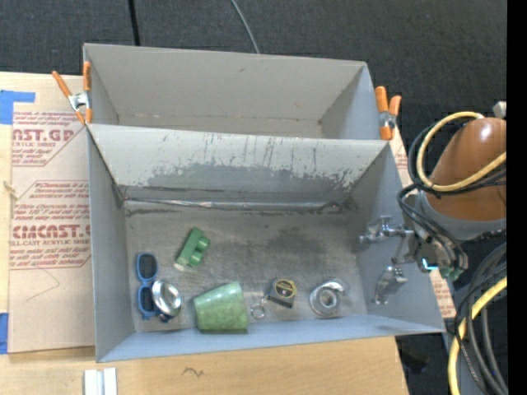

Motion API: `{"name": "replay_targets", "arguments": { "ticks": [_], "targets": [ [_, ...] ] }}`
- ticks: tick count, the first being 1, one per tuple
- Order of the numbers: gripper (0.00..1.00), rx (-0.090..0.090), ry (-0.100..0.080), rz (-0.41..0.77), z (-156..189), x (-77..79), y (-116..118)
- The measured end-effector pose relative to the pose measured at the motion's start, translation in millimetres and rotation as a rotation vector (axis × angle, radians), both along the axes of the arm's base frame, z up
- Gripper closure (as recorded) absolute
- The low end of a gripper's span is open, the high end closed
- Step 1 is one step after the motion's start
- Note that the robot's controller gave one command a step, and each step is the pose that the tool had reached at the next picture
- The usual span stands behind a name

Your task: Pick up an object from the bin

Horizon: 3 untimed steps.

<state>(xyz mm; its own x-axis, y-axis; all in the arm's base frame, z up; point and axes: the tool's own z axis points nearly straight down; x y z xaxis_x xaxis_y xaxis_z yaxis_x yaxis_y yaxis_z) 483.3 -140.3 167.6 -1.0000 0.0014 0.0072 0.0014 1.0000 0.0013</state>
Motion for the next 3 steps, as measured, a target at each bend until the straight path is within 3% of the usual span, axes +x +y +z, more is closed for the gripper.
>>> {"name": "replay_targets", "arguments": {
  "ticks": [1, 2, 3],
  "targets": [
    [0.0, -0.001, -0.017, 0.102, -89.5, -1.7, 38.2],
    [1.0, -0.002, -0.009, 0.1, -87.6, -3.3, 36.3],
    [0.0, -0.002, -0.015, 0.1, -87.5, -2.1, 37.1]
  ]
}}
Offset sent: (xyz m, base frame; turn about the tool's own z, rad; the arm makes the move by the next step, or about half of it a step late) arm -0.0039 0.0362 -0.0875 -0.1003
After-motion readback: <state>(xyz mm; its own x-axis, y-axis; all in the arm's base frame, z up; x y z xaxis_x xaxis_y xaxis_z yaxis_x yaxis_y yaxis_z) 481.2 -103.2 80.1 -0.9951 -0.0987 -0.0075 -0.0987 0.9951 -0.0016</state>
